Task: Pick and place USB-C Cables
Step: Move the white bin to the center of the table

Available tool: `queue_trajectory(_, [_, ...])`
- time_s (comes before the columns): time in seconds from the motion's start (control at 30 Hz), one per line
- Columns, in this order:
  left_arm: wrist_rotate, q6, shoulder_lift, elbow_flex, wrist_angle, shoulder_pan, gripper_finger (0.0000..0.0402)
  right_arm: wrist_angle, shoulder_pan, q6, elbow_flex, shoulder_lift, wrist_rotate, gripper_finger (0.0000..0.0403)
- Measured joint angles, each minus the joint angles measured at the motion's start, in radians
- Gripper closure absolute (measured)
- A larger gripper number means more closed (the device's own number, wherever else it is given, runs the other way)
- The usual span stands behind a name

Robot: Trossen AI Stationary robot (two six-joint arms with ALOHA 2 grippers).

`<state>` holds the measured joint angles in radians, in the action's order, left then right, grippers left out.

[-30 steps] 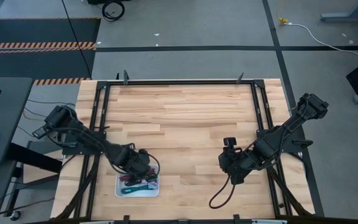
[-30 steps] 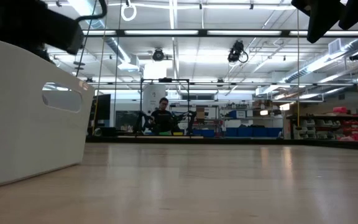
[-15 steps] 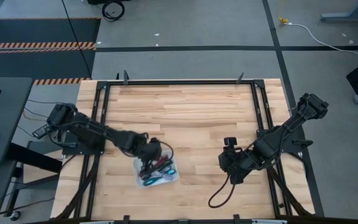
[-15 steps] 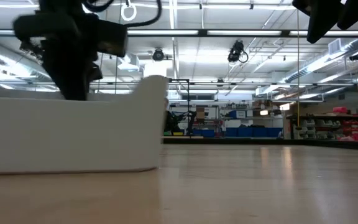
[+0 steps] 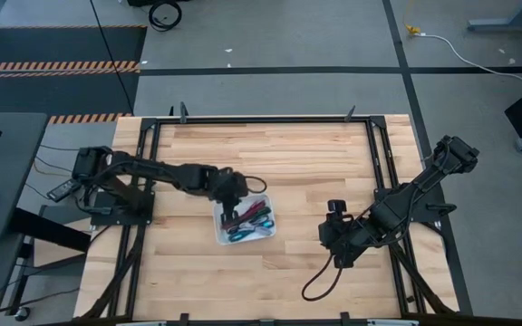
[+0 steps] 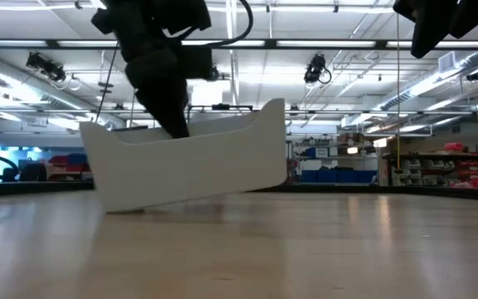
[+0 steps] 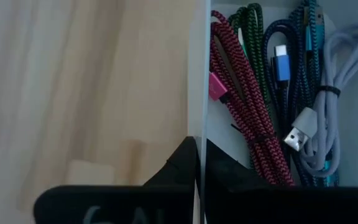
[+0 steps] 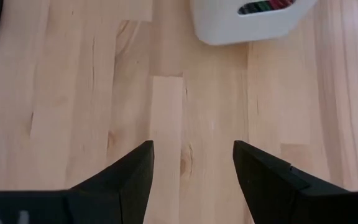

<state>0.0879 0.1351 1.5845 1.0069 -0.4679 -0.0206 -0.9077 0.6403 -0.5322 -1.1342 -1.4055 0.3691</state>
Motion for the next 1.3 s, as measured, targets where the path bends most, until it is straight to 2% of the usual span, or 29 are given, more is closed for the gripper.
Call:
queue_trajectory(0.33, [-0.045,-0.132,0.039,0.009,0.055,0.091,0.0391,0.002,0.0,-0.068,0.0,0.0,0.002,0.0176])
queue_trajectory(0.67, [-0.085,-0.224,0.234,0.19,-0.001,0.126,0.0391,0.025,0.0,-0.071,0.0,0.0,0.013,0.0176])
queue_trajectory(0.9, [-0.074,-0.238,0.283,0.318,-0.052,0.155,0.0391,0.033,0.001,-0.072,0.0,0.0,0.013,0.0176])
queue_trajectory(1.3, [-0.091,-0.253,0.312,0.334,-0.046,0.188,0.0391,0.053,0.039,-0.078,0.0,0.0,0.014,0.0176])
